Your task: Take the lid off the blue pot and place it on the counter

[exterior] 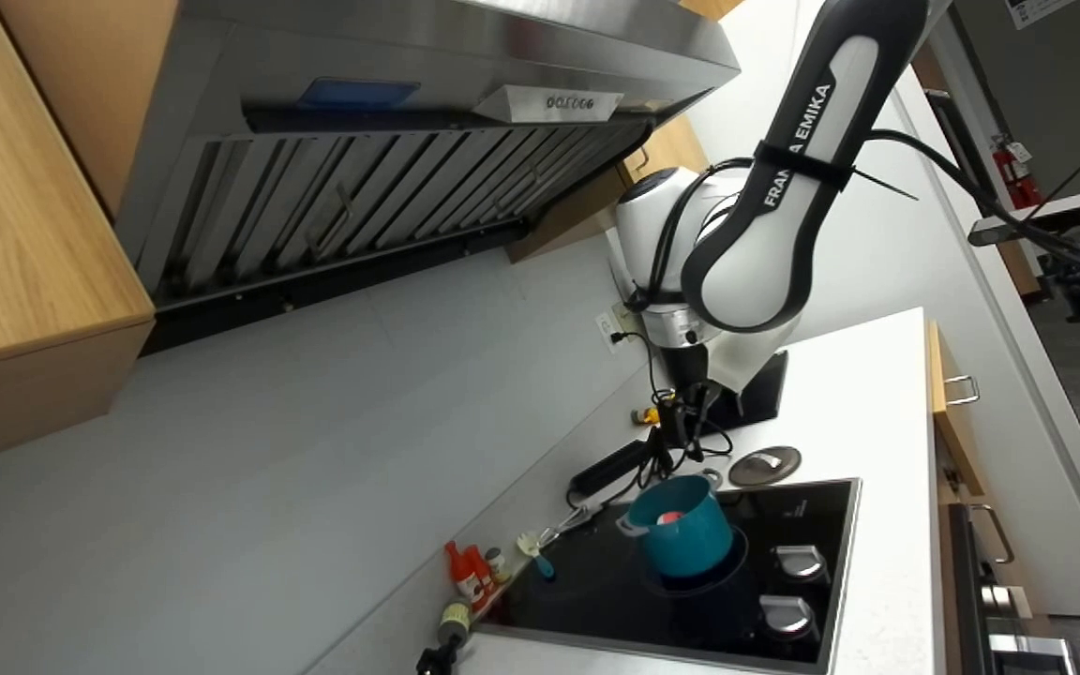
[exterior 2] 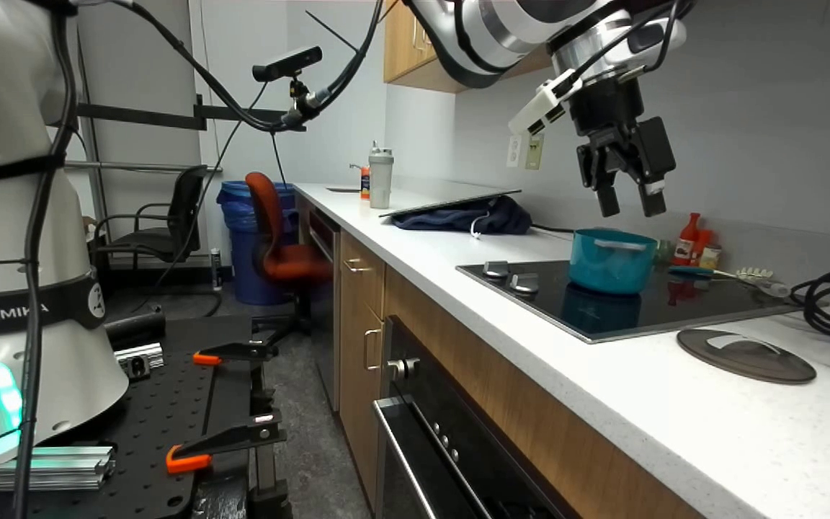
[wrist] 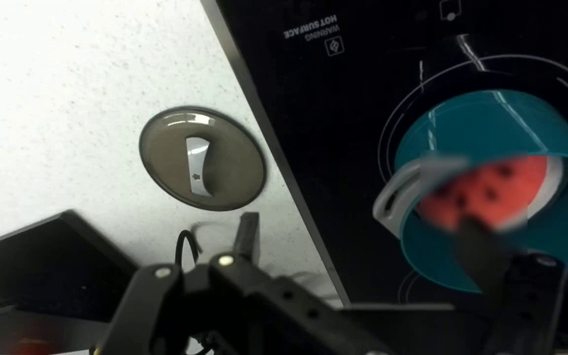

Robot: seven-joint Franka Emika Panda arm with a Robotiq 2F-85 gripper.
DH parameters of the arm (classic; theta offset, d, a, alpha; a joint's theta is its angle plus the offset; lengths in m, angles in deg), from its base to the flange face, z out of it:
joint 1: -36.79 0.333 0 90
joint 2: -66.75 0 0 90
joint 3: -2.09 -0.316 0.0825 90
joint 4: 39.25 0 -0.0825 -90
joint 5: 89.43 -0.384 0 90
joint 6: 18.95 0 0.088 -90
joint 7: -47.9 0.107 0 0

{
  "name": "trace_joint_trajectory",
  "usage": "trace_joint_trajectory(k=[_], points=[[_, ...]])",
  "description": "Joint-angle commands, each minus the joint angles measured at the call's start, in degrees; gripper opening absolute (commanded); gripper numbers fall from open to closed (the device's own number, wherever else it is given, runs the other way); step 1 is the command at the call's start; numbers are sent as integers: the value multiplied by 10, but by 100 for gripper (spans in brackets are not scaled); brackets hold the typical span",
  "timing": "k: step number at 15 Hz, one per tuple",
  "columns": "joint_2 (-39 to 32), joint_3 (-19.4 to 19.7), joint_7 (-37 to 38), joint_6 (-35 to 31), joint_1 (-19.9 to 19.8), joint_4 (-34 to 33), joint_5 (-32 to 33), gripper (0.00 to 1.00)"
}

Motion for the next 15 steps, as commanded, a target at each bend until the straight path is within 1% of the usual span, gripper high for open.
trace_joint_trajectory(k=[1, 9, 15], points=[[58, -10, -4, -18, -2, 62, 31, 100], [130, -38, -11, -20, -19, 153, 48, 100], [191, -52, -16, -25, -41, 225, 52, 100]])
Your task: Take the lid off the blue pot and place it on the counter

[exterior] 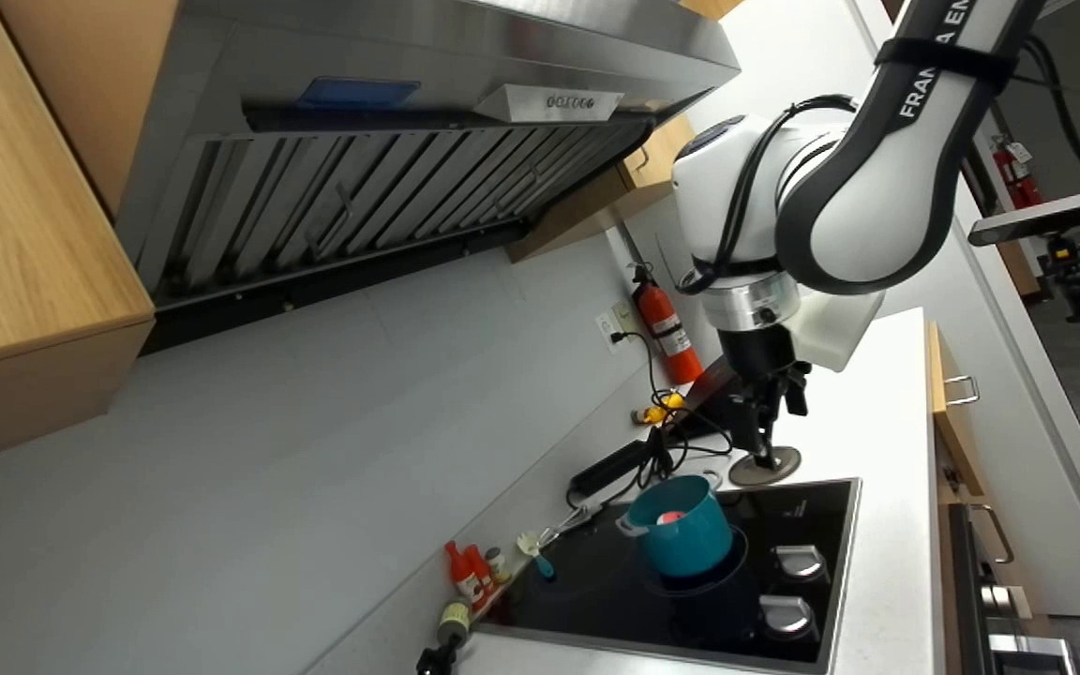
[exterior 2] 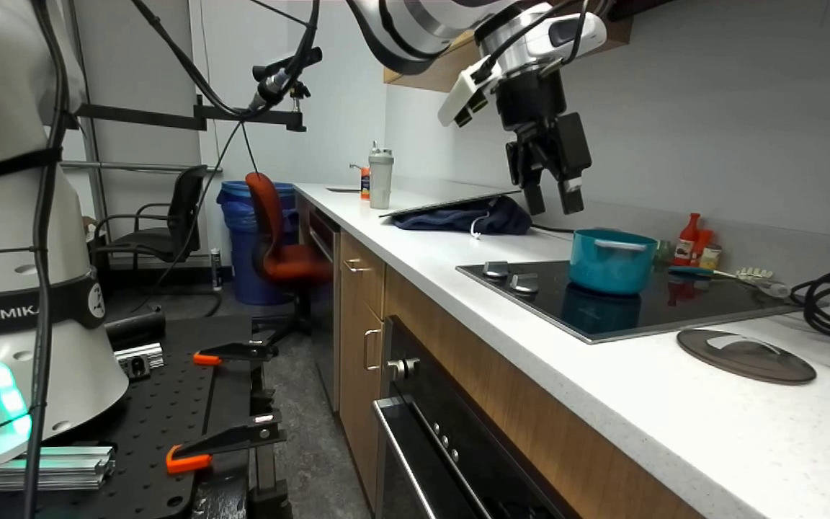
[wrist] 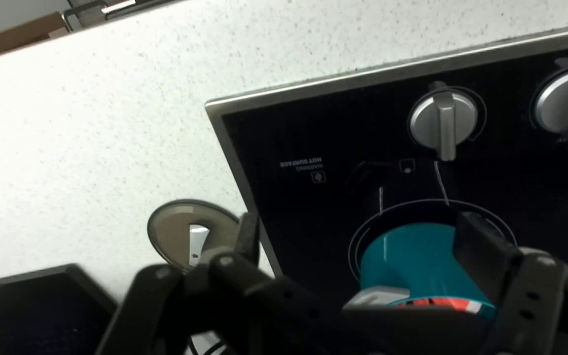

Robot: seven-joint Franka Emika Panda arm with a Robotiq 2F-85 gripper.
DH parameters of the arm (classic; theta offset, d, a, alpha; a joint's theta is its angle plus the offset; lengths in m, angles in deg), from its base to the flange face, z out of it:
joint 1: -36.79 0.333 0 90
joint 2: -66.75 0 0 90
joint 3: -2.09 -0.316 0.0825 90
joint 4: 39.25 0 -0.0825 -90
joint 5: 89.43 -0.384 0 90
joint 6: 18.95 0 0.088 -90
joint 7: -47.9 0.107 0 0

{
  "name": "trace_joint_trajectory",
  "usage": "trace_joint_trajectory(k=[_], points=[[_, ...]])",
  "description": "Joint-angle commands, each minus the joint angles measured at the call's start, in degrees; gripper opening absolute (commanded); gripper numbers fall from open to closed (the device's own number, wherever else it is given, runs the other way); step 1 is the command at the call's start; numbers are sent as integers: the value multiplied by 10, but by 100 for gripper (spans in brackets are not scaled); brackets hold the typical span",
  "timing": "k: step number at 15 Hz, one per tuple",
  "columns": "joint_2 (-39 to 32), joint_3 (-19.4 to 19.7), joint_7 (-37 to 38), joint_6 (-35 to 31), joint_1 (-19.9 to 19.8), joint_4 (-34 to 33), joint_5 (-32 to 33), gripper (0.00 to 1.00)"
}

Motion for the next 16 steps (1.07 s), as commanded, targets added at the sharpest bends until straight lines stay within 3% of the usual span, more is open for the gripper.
trace_joint_trajectory(k=[1, 16], points=[[63, -18, -3, -26, -29, 65, 22, 100], [211, -81, -30, -26, -87, 167, 7, 100]])
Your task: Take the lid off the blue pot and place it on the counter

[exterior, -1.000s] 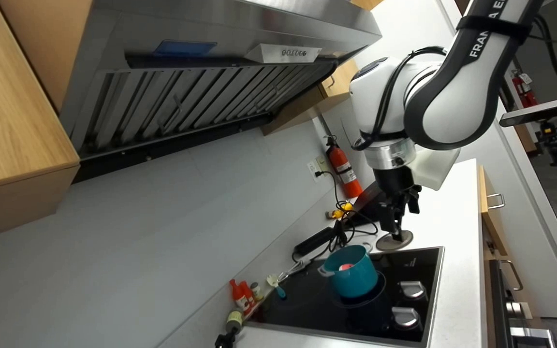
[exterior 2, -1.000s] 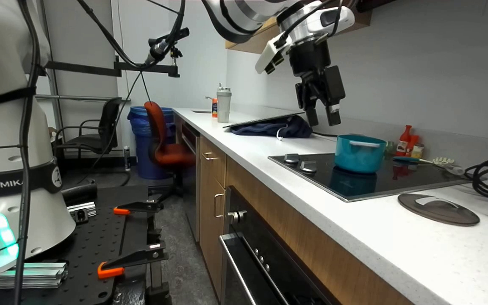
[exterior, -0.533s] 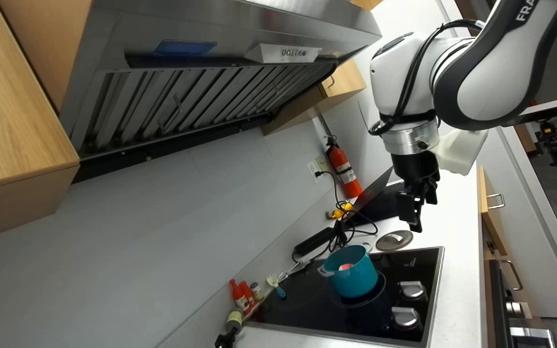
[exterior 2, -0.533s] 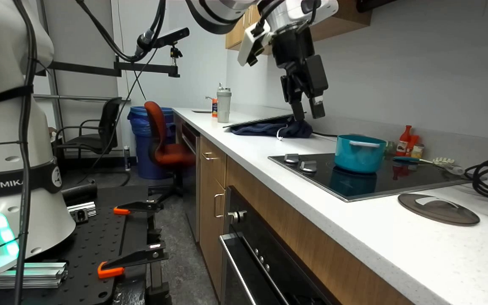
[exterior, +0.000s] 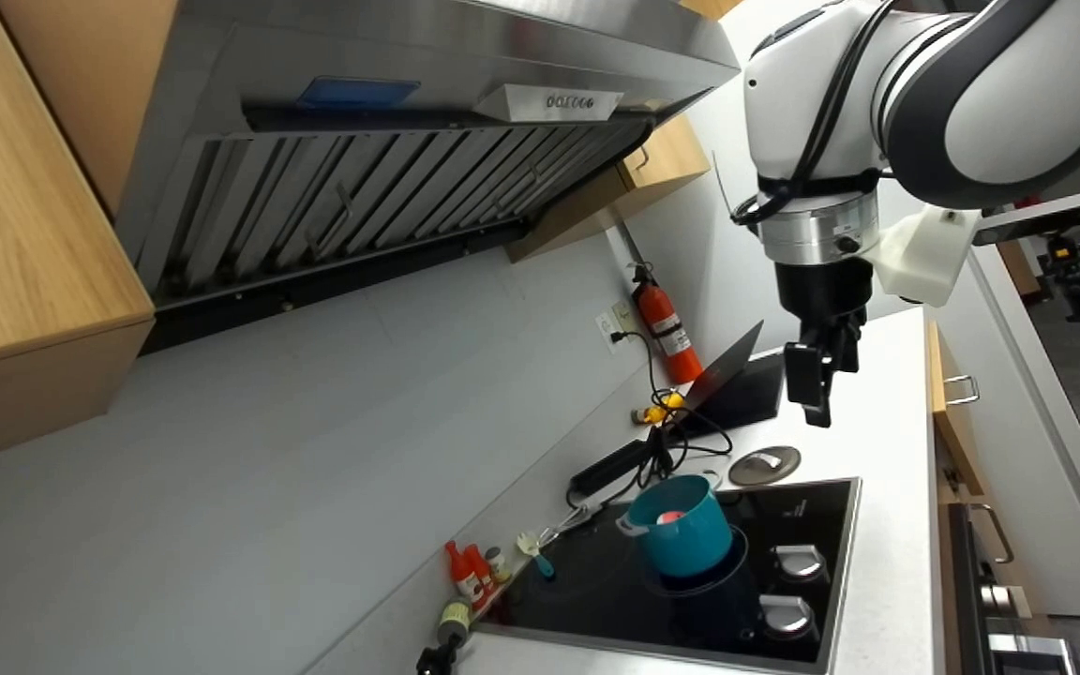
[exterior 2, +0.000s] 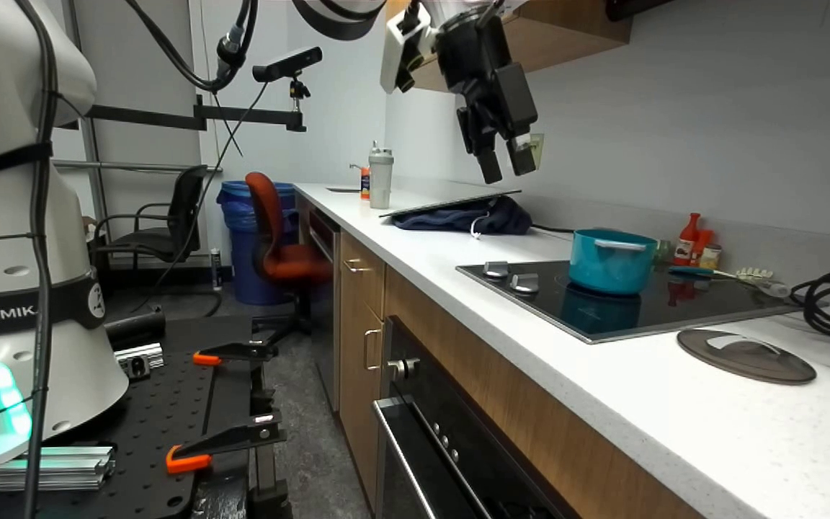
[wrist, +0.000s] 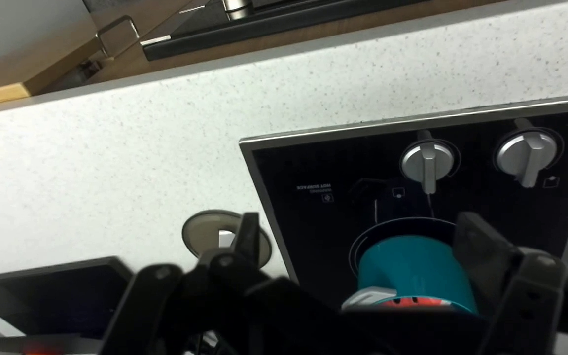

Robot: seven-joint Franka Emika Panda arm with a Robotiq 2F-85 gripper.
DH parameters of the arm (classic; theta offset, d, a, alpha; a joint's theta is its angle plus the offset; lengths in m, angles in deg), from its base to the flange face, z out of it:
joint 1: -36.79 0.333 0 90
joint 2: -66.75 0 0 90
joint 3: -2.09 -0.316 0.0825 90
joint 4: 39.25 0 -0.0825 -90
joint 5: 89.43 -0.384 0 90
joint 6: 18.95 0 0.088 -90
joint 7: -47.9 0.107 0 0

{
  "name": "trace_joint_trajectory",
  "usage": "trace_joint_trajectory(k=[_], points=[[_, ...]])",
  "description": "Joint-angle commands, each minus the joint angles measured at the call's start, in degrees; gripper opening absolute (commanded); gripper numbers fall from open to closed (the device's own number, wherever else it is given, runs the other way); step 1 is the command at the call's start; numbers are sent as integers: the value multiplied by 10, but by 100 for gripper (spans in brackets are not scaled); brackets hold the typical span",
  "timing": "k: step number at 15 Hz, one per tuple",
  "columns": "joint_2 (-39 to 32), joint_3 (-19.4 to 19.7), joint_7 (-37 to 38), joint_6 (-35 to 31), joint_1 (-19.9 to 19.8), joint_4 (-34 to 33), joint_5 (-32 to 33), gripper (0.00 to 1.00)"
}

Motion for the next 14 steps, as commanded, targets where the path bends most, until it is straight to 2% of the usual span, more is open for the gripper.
trace_joint_trajectory(k=[1, 7, 8, 14], points=[[48, -19, -17, -25, -22, 37, 3, 100], [76, -31, -25, -25, -30, 53, -2, 100], [46, -35, -23, -1, -28, 28, -12, 100], [44, -38, -23, -1, -29, 29, -14, 100]])
